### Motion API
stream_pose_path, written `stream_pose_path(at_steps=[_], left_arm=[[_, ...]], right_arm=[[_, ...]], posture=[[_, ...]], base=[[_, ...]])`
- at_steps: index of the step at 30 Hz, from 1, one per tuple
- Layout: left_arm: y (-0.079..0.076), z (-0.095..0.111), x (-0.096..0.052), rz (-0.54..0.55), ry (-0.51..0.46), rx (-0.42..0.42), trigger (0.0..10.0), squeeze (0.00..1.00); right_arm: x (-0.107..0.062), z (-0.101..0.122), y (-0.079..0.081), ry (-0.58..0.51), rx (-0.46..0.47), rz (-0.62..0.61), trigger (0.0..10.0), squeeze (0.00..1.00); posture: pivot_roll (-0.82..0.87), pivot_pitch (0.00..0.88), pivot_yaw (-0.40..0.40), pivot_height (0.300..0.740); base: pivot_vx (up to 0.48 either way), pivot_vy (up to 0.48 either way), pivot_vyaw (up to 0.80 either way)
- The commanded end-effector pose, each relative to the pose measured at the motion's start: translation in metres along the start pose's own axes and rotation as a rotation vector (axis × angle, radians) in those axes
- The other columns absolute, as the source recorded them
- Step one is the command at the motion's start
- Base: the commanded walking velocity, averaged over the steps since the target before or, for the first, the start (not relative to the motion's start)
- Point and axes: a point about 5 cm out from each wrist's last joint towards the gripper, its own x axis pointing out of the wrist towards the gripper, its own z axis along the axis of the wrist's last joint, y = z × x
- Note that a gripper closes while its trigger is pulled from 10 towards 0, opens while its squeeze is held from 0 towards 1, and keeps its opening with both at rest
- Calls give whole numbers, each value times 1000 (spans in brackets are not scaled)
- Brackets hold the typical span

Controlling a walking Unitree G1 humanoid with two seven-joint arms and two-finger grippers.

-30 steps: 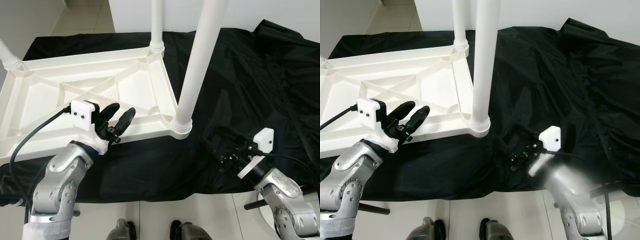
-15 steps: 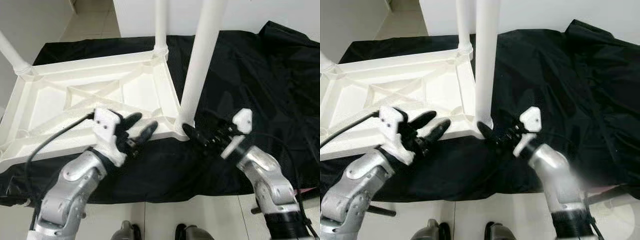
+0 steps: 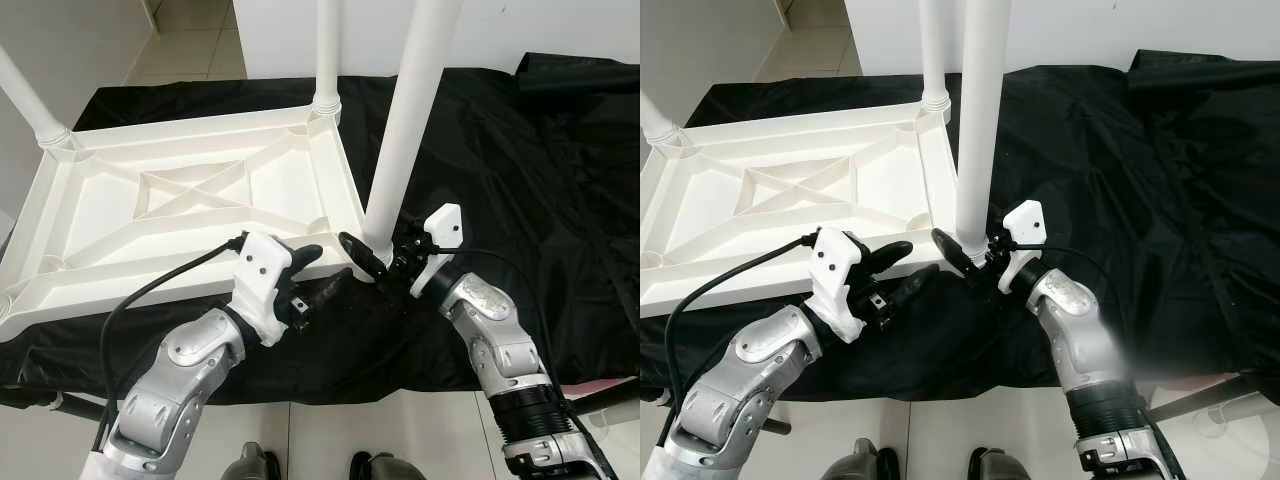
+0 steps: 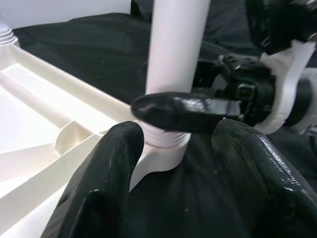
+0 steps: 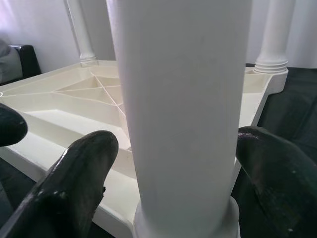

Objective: Building children table

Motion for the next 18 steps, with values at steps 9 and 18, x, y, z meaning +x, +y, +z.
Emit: stream_pose_path(at_steps=[9,18], left_arm=[[-1,1,6,-25,-19,-3,10000,0],[-3,0,9,-79,-23,-23,10000,0]], right_arm=[[-3,-1,-4,-9,-26,-47,0,0],[-16,-6,-4,25,-13,-174,10000,0]], posture=[[-68,94,31,740],[-90,90,36,740]], base=[[0,0,0],[0,0,0]])
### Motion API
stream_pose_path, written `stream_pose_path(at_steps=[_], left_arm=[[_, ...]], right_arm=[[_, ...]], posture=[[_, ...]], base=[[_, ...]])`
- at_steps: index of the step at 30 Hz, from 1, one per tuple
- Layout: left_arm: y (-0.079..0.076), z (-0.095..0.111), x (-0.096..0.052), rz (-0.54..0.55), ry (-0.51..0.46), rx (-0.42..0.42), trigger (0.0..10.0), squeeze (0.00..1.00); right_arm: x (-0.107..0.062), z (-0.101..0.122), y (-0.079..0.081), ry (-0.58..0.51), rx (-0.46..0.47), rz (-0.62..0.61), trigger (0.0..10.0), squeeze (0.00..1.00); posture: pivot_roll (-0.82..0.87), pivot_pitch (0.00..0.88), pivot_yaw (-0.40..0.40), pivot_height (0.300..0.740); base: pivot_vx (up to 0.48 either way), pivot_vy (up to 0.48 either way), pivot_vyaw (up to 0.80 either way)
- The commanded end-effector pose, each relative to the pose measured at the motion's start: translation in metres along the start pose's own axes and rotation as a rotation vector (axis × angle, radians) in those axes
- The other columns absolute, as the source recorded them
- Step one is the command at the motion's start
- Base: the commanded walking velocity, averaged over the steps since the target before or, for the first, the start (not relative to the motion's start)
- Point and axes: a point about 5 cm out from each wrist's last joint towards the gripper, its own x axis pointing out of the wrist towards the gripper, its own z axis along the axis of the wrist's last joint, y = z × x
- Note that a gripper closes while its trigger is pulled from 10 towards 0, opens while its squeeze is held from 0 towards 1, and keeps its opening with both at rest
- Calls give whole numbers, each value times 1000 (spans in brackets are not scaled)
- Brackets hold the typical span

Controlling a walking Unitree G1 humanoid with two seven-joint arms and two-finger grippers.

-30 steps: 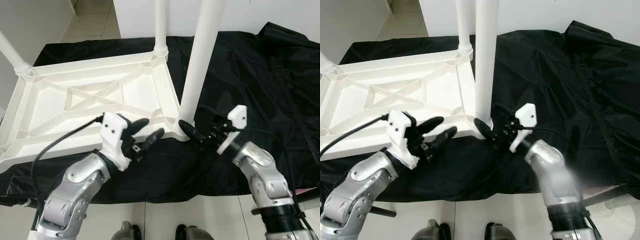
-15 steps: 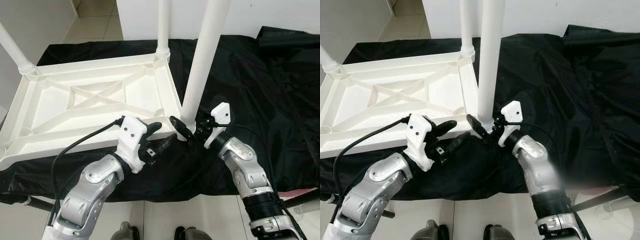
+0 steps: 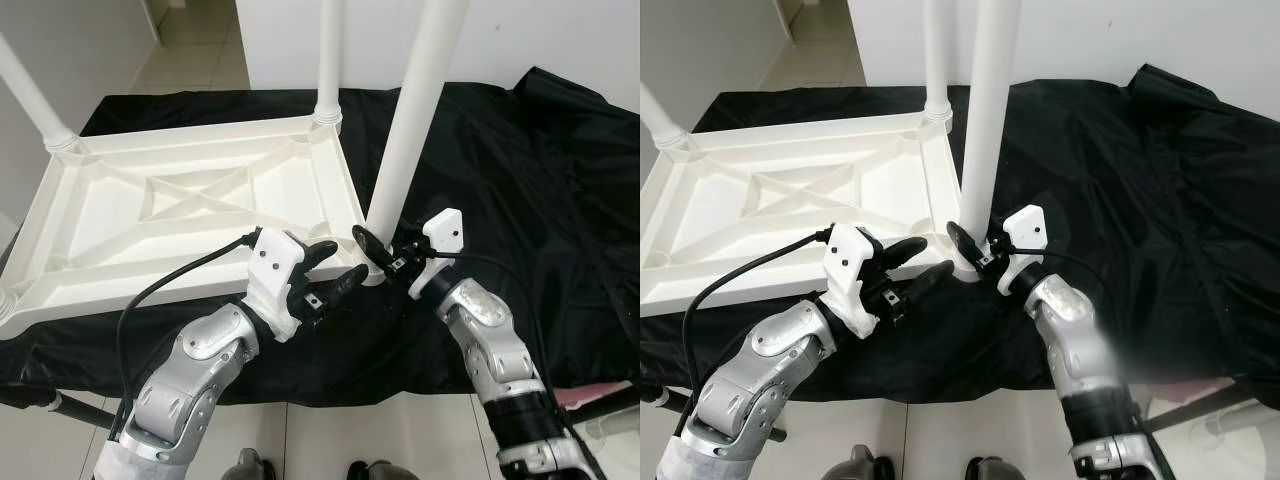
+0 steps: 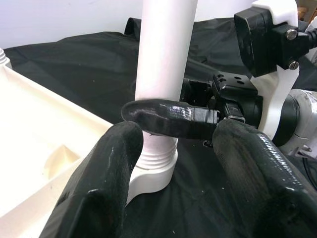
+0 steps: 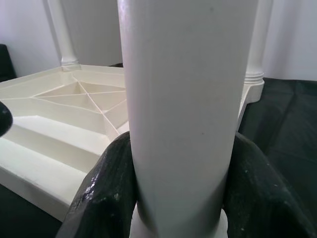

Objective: Building children table

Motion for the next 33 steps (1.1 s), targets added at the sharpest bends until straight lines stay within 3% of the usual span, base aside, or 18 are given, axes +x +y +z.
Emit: stream_pose_path(at_steps=[1,3,11,14,16,26,27,33], left_arm=[[-1,-3,-1,-44,10,-5,10000,0],[-3,-4,0,-47,11,-15,10000,0],[-5,-6,1,-48,13,-35,10000,0],[-3,-6,2,-29,3,-42,10000,0],[-2,-5,3,-25,2,-45,10000,0],[-2,-4,2,-7,-2,-42,10000,0],[-1,-4,2,-6,-1,-40,10000,0],[3,-1,2,6,-7,-23,10000,0]], right_arm=[[-8,-6,-7,42,11,-77,10000,0],[-11,-10,-4,79,16,-176,10000,0],[-12,-5,11,75,60,-319,10000,0],[-16,-7,23,91,90,-529,10000,0],[-17,-8,26,95,98,-575,10000,0],[-19,-12,32,121,150,-636,10000,0],[-20,-11,32,123,153,-634,10000,1000],[-18,-5,34,87,156,-589,10000,1000]], posture=[[-106,92,30,740],[-121,89,19,740],[-133,86,2,740],[-134,85,-4,740],[-133,85,-6,740],[-129,87,2,740],[-126,86,0,740],[-115,81,9,740]], base=[[0,0,0],[0,0,0],[0,0,0],[0,0,0],[0,0,0],[0,0,0],[0,0,0],[0,0,0]])
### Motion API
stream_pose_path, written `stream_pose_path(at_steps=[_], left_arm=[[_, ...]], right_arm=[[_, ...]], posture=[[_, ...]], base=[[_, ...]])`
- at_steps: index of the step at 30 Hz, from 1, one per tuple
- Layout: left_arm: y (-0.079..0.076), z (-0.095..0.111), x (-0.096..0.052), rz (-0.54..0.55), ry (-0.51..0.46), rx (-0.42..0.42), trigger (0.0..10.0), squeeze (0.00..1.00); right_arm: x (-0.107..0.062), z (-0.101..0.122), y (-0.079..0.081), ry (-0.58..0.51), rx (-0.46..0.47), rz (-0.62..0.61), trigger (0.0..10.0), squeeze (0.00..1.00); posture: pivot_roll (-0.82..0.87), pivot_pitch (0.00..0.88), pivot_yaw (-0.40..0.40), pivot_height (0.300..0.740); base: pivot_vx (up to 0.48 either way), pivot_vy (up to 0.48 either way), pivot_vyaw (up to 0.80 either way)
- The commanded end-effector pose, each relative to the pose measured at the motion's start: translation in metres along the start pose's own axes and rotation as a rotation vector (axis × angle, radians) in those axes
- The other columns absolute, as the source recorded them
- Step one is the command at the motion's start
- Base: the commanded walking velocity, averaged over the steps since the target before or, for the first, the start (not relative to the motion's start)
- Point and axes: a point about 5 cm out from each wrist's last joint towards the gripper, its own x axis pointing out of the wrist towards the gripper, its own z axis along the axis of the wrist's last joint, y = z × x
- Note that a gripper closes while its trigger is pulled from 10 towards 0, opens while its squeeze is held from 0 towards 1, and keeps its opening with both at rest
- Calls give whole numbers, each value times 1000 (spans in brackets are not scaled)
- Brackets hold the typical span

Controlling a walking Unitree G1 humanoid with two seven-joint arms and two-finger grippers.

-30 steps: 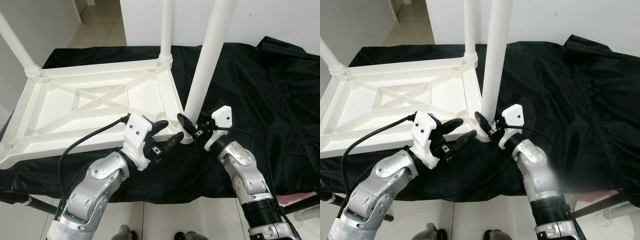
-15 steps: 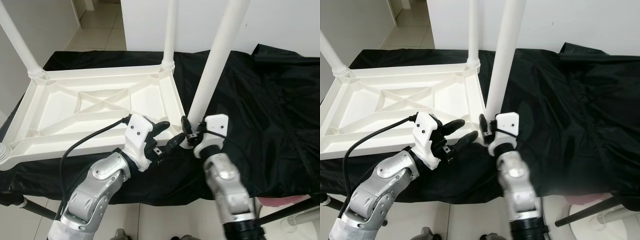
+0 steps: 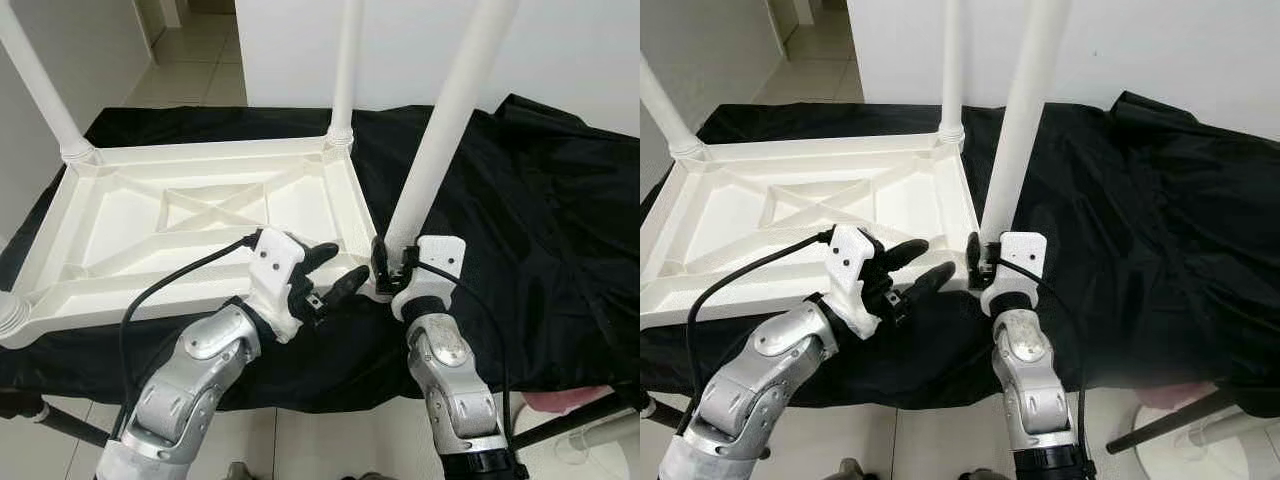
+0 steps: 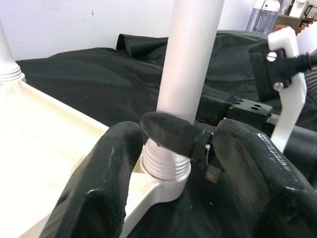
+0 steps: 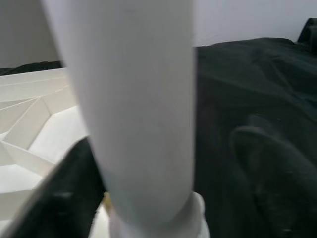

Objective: Building children table

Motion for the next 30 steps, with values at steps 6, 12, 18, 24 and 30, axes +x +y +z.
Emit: stream_pose_path(at_steps=[6,12,18,24,30], left_arm=[[3,0,0,-6,7,16,10000,0],[5,-2,-1,-15,20,33,10000,0],[6,-7,-6,-44,62,53,10000,0],[5,-12,-10,-85,95,56,10000,0],[1,-16,-15,-139,127,53,10000,0]], right_arm=[[-1,4,-1,-21,45,83,10000,0],[-1,7,-4,-29,42,198,10000,0],[1,10,-16,-32,-49,467,10000,0],[8,7,-28,0,-115,596,10000,0],[18,-3,-34,56,-170,701,10000,0]], posture=[[-103,69,15,740],[-94,64,18,740],[-82,65,22,740],[-79,62,27,740],[-76,55,37,740]], base=[[0,0,0],[0,0,0],[0,0,0],[0,0,0],[0,0,0]])
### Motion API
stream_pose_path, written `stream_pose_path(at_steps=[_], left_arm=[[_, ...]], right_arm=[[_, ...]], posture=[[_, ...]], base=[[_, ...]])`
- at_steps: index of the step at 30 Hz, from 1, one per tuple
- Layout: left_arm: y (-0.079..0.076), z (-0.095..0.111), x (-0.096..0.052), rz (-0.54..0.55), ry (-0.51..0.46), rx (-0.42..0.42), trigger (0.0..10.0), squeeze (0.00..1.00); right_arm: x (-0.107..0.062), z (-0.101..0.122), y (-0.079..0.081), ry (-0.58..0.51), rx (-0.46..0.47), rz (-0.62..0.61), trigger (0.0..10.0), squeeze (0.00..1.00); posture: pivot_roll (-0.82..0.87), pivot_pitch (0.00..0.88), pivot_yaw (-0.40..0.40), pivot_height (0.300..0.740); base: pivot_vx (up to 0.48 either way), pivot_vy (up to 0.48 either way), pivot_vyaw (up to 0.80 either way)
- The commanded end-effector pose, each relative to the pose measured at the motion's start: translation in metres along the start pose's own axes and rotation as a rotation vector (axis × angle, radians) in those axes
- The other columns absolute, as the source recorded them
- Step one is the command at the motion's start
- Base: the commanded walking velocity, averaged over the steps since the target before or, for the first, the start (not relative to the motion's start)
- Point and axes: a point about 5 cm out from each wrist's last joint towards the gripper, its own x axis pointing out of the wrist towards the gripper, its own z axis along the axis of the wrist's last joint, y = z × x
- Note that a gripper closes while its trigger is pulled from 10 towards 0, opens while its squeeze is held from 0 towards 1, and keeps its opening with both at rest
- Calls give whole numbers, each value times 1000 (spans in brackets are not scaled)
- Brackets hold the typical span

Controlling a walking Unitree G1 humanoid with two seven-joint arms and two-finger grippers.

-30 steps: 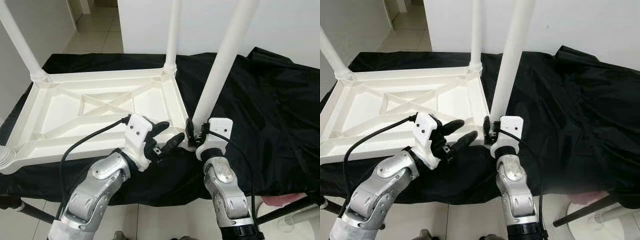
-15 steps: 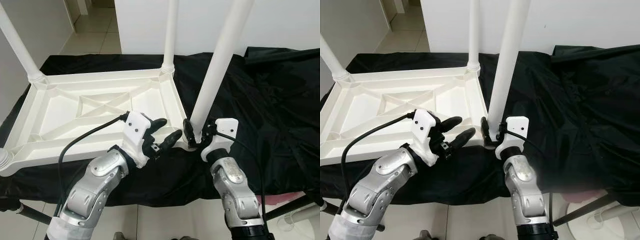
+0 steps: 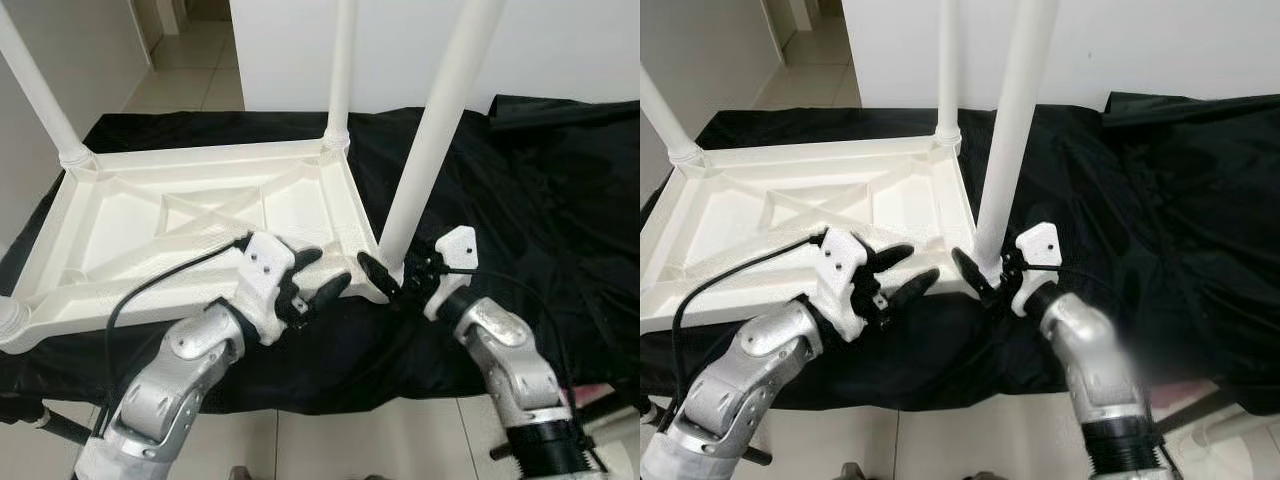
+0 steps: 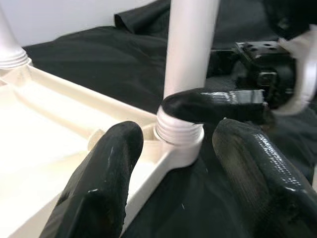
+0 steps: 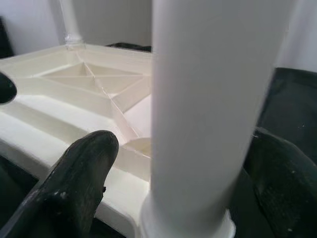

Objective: Building children table

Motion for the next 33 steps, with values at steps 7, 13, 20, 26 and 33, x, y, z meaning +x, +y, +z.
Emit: stream_pose_path(at_steps=[7,13,20,26,33], left_arm=[[-7,-4,1,-151,13,-2,10000,0],[-6,-4,5,-150,8,0,10000,0],[-4,-5,8,-138,0,5,10000,0],[-4,-6,11,-125,-4,-2,10000,0],[-7,-11,11,-126,7,-11,10000,0]], right_arm=[[15,-16,-5,42,18,83,2902,0],[24,-19,-8,39,24,87,0,0],[18,-22,-6,11,56,43,10000,0],[13,-22,-2,6,85,-161,10000,0],[5,-28,11,16,212,-540,10000,0]], posture=[[-72,52,41,740],[-68,40,37,740],[-59,9,24,740],[-69,4,20,740],[-76,13,17,740]], base=[[0,0,0],[0,0,0],[0,0,0],[0,0,0],[0,0,0]])
